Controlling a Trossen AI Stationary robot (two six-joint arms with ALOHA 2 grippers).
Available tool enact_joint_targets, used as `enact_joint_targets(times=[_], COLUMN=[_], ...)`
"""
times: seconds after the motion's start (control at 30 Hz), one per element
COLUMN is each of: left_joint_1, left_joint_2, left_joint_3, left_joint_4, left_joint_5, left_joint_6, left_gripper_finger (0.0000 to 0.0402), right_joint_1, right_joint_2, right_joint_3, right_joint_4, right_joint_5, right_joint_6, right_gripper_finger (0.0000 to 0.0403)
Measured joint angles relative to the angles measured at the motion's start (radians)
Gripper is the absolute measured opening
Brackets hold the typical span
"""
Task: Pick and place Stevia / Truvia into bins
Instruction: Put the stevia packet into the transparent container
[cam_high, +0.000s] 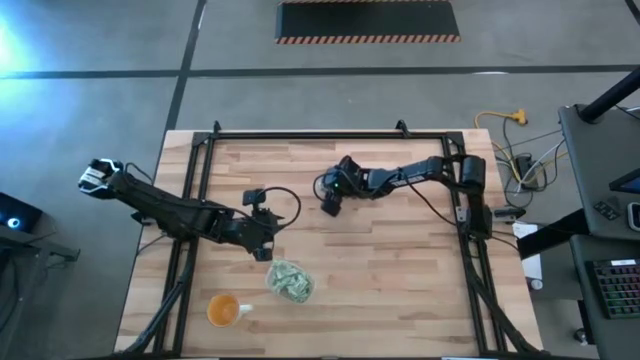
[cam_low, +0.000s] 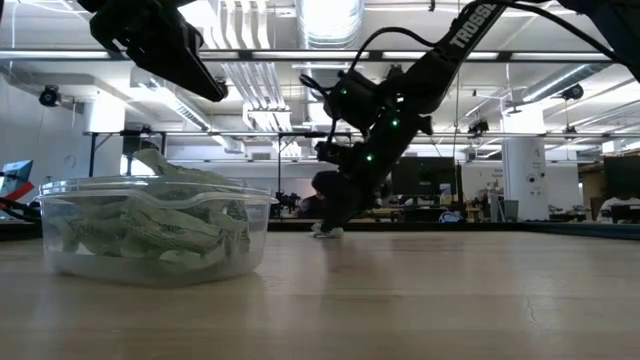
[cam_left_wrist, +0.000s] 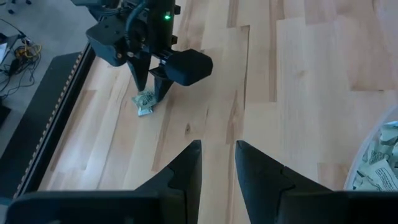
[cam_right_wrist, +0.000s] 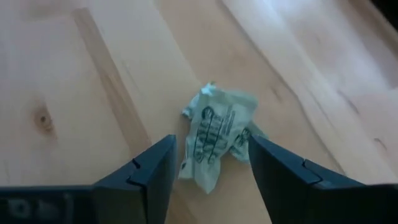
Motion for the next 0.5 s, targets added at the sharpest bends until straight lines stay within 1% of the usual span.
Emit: enact_joint_targets(times=[0.13, 0.27, 0.37, 0.5], left_joint_1=[0.0, 0.0, 0.0, 0.0], left_joint_2=[0.0, 0.0, 0.0, 0.0], left_joint_3=[0.0, 0.0, 0.0, 0.0], left_joint_4=[0.0, 0.0, 0.0, 0.0], left_joint_5=[0.0, 0.0, 0.0, 0.0], left_joint_6=[0.0, 0.0, 0.0, 0.0], left_gripper_finger=[0.0081, 0.0081, 0.0081, 0.0081], right_joint_1=[0.001, 0.001, 0.001, 0.001], right_joint_2=[0.0, 0.0, 0.0, -0.002], right_joint_3=[-0.002, -0.009, -0.008, -0.008], right_joint_4=[-0.021, -0.04, -0.055, -0.063], right_joint_5=[0.003, 0.001, -0.004, -0.034], right_joint_6=[0.001, 0.004, -0.005, -0.042], right_gripper_finger=[0.0175, 0.014, 0.01, 0.0031])
